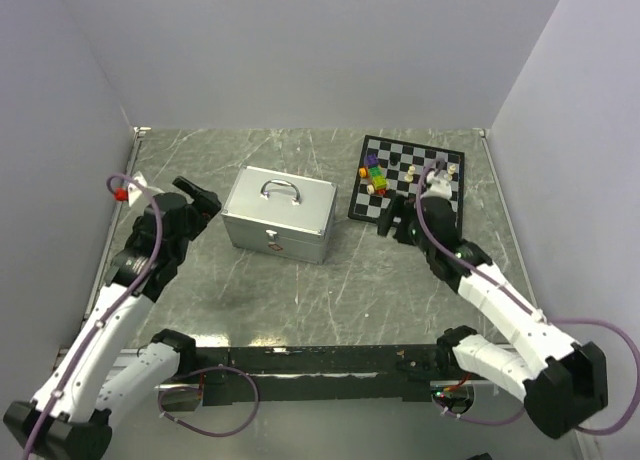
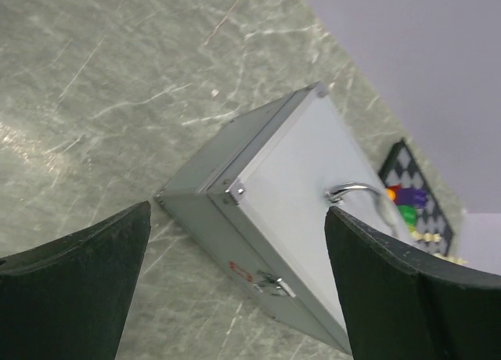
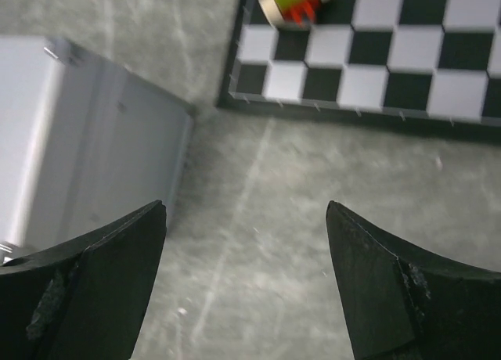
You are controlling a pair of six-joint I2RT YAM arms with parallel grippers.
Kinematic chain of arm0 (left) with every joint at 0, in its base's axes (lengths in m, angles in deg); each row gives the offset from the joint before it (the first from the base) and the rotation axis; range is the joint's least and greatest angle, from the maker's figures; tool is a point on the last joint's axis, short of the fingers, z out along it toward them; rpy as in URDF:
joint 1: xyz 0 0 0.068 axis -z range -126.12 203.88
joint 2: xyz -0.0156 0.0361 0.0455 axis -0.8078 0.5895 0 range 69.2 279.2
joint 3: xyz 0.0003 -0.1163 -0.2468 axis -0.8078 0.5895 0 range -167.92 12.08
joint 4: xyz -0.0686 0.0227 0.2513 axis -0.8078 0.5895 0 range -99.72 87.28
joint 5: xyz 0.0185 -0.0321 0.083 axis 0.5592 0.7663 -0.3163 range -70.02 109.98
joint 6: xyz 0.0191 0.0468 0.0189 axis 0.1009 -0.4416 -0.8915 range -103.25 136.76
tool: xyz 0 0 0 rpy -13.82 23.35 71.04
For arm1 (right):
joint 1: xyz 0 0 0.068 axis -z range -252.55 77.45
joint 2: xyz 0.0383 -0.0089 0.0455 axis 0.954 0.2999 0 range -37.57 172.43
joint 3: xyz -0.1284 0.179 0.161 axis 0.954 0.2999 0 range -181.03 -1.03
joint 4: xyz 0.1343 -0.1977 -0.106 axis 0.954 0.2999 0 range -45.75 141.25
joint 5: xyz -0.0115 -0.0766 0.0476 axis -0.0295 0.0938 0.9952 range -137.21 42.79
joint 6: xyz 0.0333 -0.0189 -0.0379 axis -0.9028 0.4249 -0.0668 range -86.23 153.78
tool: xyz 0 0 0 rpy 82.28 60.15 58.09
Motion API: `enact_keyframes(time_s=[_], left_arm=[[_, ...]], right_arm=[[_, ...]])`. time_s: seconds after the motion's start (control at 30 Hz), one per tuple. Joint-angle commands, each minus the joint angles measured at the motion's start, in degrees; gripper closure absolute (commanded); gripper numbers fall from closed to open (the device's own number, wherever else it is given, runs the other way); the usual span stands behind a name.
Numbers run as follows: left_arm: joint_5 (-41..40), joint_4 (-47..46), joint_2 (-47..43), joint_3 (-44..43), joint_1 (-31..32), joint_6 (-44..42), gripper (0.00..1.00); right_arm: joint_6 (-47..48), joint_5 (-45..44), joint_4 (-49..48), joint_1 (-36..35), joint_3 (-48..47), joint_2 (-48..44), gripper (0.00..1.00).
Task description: Organize the medicine kit
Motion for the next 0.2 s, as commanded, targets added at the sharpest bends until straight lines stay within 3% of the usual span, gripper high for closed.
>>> enact_keyframes(time_s=[0.0,0.17], left_arm=[[0.2,0.9,0.7,0.4,-0.3,-0.9,0.04],[4.1,-5.2,-2.9,5.5,-0.3,-4.0,0.04]], right_arm=[[0.8,-4.1,1.0,-1.0,5.2,-5.4,0.11],[2.3,-4.9,2.9,-1.1,4.9,-8.2,0.09]])
